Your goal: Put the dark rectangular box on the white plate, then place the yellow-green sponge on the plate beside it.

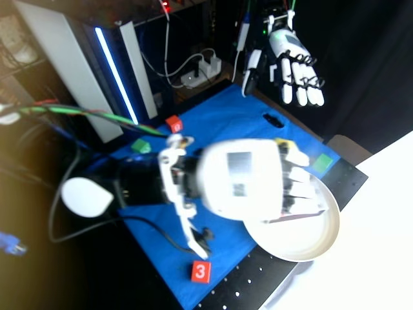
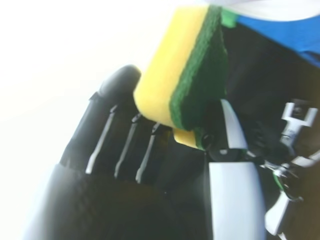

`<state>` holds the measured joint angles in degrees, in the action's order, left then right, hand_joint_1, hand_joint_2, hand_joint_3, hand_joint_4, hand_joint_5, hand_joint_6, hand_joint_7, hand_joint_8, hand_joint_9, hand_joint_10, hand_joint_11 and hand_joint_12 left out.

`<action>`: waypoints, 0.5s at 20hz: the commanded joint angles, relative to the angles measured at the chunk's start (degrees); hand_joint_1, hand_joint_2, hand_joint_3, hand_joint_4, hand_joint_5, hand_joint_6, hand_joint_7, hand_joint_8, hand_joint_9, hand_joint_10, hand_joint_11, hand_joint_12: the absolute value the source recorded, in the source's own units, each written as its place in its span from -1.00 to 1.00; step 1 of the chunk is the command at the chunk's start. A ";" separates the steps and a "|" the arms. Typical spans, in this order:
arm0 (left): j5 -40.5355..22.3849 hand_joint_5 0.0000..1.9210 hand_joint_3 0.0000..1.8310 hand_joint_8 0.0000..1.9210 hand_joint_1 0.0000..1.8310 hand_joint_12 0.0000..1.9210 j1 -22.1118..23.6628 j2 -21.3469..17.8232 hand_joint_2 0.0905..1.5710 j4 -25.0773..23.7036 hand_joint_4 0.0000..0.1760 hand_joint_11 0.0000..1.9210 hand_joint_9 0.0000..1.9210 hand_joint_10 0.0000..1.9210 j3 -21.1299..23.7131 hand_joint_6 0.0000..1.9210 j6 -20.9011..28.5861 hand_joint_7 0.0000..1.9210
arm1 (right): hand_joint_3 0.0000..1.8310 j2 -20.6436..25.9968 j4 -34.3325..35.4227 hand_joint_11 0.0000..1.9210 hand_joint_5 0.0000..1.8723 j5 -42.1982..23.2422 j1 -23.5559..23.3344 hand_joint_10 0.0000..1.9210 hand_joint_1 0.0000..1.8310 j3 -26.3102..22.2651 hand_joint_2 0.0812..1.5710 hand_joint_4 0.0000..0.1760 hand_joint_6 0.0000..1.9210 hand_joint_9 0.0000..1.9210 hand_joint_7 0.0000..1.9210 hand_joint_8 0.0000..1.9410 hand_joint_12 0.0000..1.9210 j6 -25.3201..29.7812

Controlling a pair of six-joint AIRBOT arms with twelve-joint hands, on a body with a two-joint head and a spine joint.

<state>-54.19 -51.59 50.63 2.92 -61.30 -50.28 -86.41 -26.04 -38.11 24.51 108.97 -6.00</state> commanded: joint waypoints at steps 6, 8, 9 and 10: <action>-6.94 -0.87 -1.00 -1.00 -0.07 -1.00 1.10 0.93 0.11 -0.16 0.32 -1.00 -1.00 -1.00 -0.94 -1.00 1.09 -0.93 | -1.00 -4.29 0.71 0.24 -0.01 1.75 -1.64 0.31 0.37 5.29 0.36 -1.00 0.02 0.24 0.15 -0.02 0.56 0.26; -6.85 -0.86 -1.00 -0.99 -0.08 -1.00 1.32 1.11 0.11 -0.35 0.23 -1.00 -1.00 -1.00 -1.02 -0.99 1.21 -0.92 | -1.00 -5.17 0.25 0.17 -0.01 3.21 -1.64 0.16 0.38 6.63 0.35 -1.00 0.01 0.24 0.21 -0.13 0.53 0.26; -6.87 -0.87 -1.00 -1.00 -0.09 -1.00 1.39 1.17 0.12 -0.41 0.17 -1.00 -1.00 -1.00 -1.02 -1.00 1.36 -0.92 | -0.99 -5.18 -0.06 0.05 -0.08 3.48 -1.63 0.10 0.35 6.66 0.39 -1.00 0.08 0.11 0.11 0.02 0.50 0.26; -6.90 -0.86 -1.00 -1.00 -0.08 -1.00 1.39 1.18 0.12 -0.41 0.21 -1.00 -1.00 -1.00 -1.01 -0.99 1.56 -0.92 | -1.00 -5.16 -0.24 -0.31 -0.27 3.50 -1.62 -0.12 0.25 6.62 0.24 -1.00 -0.53 -0.18 -0.19 -0.44 0.44 0.26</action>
<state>-54.06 -50.98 51.64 1.83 -62.13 -49.19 -91.57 -28.51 -29.21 23.75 115.37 -6.00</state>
